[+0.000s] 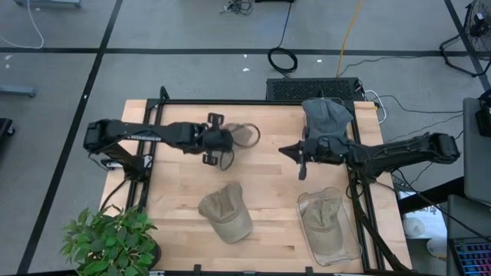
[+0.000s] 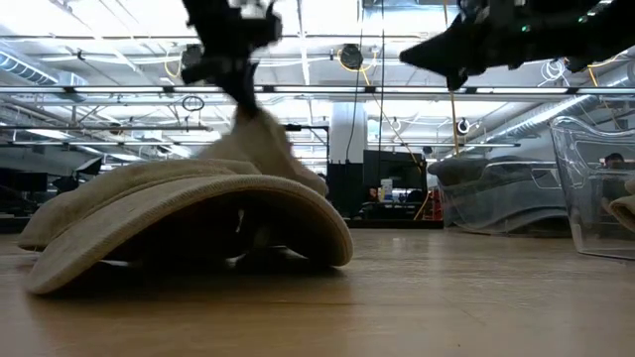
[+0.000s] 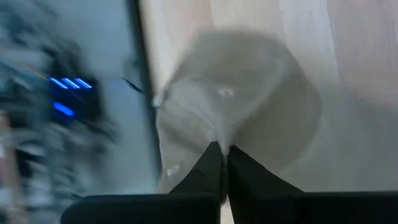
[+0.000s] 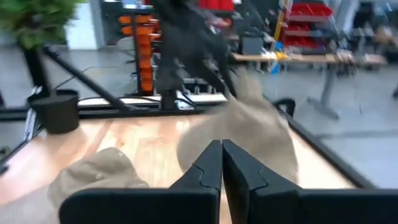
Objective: Pick & Place hat
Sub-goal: Put the left brown and blue cap into the bottom transparent bin
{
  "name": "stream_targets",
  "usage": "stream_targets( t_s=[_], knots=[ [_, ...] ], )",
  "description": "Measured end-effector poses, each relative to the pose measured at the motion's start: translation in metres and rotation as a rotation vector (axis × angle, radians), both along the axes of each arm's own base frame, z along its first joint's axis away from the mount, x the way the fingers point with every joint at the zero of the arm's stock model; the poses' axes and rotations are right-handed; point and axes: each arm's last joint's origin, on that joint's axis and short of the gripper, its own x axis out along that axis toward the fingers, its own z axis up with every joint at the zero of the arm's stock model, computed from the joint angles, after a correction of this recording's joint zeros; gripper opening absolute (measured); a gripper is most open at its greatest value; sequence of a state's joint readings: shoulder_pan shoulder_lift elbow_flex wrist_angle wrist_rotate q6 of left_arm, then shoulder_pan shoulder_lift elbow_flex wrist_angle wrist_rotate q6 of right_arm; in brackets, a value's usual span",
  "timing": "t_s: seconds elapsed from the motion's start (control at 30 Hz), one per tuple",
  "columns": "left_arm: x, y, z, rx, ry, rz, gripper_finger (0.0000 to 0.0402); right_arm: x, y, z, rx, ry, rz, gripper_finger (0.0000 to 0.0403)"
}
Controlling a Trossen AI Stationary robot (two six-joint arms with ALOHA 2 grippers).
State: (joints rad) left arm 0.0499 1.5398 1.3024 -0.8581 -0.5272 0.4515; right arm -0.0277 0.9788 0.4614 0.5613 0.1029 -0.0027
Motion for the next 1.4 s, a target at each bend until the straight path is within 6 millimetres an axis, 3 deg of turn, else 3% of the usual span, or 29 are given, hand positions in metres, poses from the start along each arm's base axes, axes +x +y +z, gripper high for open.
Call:
stream_targets(
  t_s=[0.17,0.33,0.53,0.7,0.83,0.97,1.2,1.4],
  knots=[
    [0.011,-0.029,0.040,0.190,-0.110,-0.071,0.0005,0.011,-0.011,-0.012,0.106,0.013,-0.050,0.0010],
    [0.017,-0.045,0.063,0.251,-0.184,-0.172,0.0004,0.025,-0.017,-0.016,0.121,-0.065,0.021,0.0066],
    [0.016,-0.066,0.067,0.249,-0.206,-0.238,0.0007,0.021,-0.040,-0.012,0.186,-0.120,0.015,0.0158],
    [0.012,-0.087,0.065,0.200,-0.203,-0.313,0.0008,0.017,-0.055,0.007,0.271,-0.159,0.157,0.0209],
    [0.011,-0.101,0.064,0.123,-0.221,-0.404,0.0006,0.032,-0.062,0.020,0.310,-0.006,0.190,0.0218],
    [0.012,-0.103,0.065,0.076,-0.248,-0.421,0.0006,0.052,-0.063,0.026,0.318,0.130,0.332,0.0219],
    [0.011,-0.107,0.065,0.071,-0.249,-0.428,0.0006,0.074,-0.066,0.027,0.426,0.182,0.596,0.0219],
    [0.011,-0.109,0.065,0.074,-0.248,-0.439,0.0005,0.089,-0.069,0.017,0.472,0.201,0.621,0.0219]
  ],
)
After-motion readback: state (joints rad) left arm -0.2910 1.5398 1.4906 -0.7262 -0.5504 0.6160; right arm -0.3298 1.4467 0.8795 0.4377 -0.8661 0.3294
